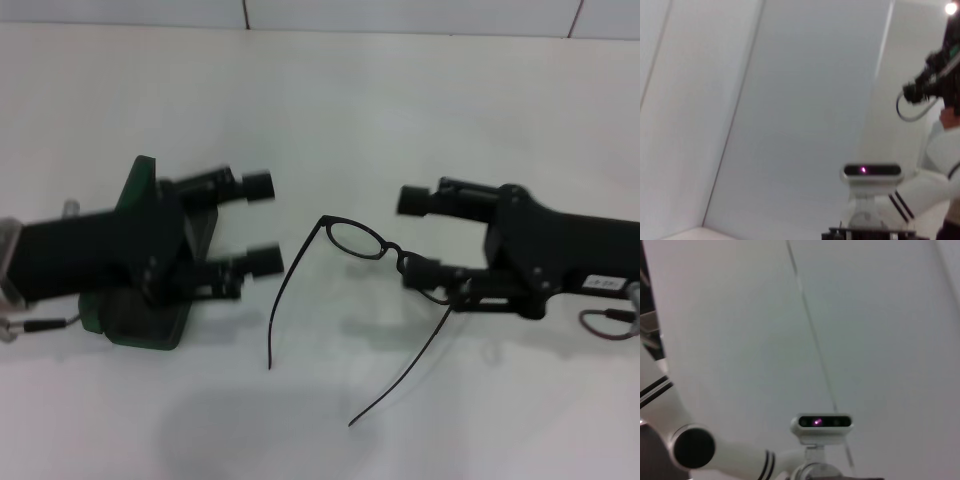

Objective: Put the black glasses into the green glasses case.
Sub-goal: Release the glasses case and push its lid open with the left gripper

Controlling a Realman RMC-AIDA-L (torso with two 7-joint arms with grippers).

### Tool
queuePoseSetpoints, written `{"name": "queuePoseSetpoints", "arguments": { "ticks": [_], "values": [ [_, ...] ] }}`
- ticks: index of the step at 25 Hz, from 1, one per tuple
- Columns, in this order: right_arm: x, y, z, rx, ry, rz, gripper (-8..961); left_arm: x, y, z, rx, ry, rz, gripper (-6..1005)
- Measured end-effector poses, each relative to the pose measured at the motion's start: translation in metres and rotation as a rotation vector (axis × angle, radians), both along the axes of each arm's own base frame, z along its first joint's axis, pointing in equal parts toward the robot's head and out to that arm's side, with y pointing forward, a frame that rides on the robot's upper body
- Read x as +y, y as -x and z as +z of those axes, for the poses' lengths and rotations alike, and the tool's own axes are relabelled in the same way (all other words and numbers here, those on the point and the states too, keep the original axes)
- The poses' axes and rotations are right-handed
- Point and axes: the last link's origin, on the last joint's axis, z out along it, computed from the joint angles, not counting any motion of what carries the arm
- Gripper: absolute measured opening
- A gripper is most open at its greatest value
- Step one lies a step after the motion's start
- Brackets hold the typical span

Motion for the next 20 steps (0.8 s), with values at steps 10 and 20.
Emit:
{"name": "queuePoseSetpoints", "arguments": {
  "ticks": [10,20],
  "values": [
    [-0.004,-0.026,0.030,0.098,-0.148,-0.093,750,0.038,-0.048,0.063,0.029,-0.027,0.141,843],
    [-0.011,-0.035,0.026,0.104,-0.183,-0.130,750,0.061,-0.070,0.075,0.751,-0.171,0.616,824]
  ]
}}
